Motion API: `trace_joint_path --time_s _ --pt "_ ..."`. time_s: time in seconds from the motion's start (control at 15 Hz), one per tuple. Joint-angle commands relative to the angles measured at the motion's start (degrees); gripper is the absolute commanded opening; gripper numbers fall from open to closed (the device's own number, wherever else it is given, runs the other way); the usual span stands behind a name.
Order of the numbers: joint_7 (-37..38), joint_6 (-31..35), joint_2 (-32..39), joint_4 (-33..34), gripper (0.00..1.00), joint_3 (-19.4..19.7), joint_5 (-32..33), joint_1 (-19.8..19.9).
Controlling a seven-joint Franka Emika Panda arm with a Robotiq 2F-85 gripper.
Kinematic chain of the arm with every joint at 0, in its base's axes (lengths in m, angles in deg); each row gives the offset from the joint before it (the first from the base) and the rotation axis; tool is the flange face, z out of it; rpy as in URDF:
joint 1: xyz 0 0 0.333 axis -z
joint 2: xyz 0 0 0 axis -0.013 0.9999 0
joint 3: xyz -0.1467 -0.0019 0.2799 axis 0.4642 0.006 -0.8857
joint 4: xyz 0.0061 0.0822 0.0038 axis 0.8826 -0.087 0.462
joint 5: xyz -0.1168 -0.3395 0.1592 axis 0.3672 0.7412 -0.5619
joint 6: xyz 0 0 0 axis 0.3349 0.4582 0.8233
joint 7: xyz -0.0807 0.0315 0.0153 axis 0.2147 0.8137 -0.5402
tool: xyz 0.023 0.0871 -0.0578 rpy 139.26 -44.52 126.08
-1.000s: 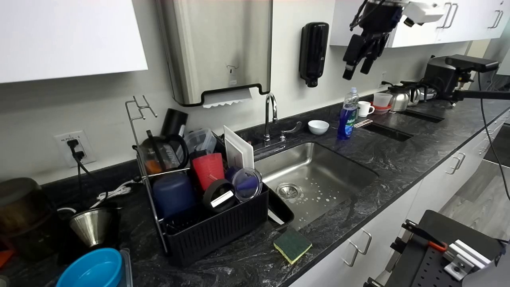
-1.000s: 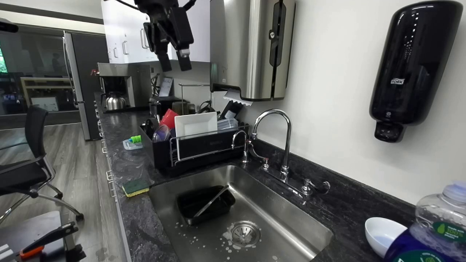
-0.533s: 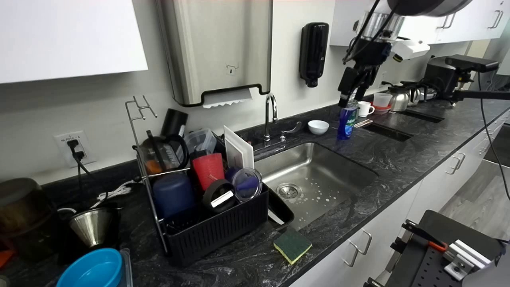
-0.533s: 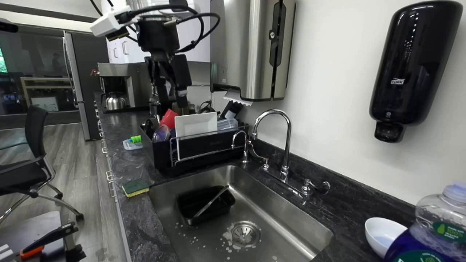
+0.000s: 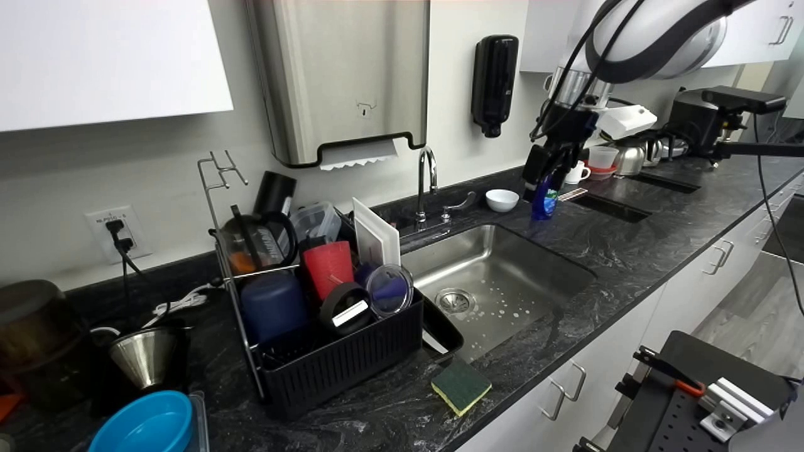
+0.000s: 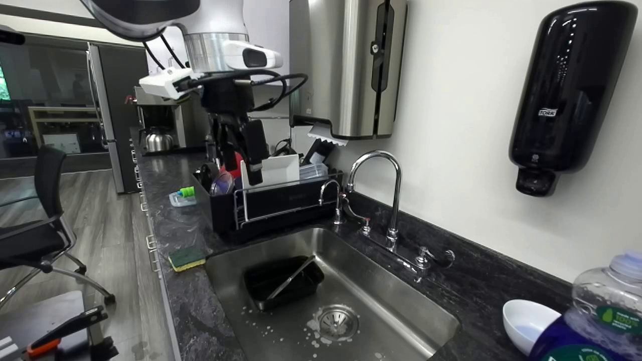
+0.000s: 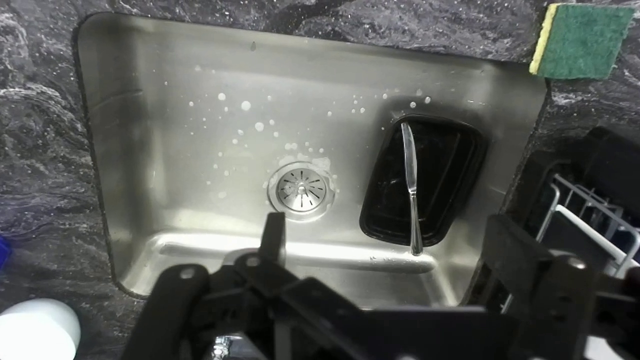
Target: Take the silver butter knife out of the black lunchbox and put it on the dishrack
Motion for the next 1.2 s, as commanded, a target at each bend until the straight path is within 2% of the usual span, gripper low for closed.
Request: trace_joint_path --time_s 0.0,0.67,0.8,1.13 --pt "-0.3 5.1 4.5 -0.7 1.00 -0.2 -1.0 0.0" --pt "-1.1 14.9 19.6 1.3 1.00 -1.4 -1.4 -0.5" --pt "0.1 12.6 19.5 2.0 1.00 -2.3 -0.1 -0.6" --pt "-0.1 13.7 19.1 1.4 1.00 -2.6 -0.9 -0.5"
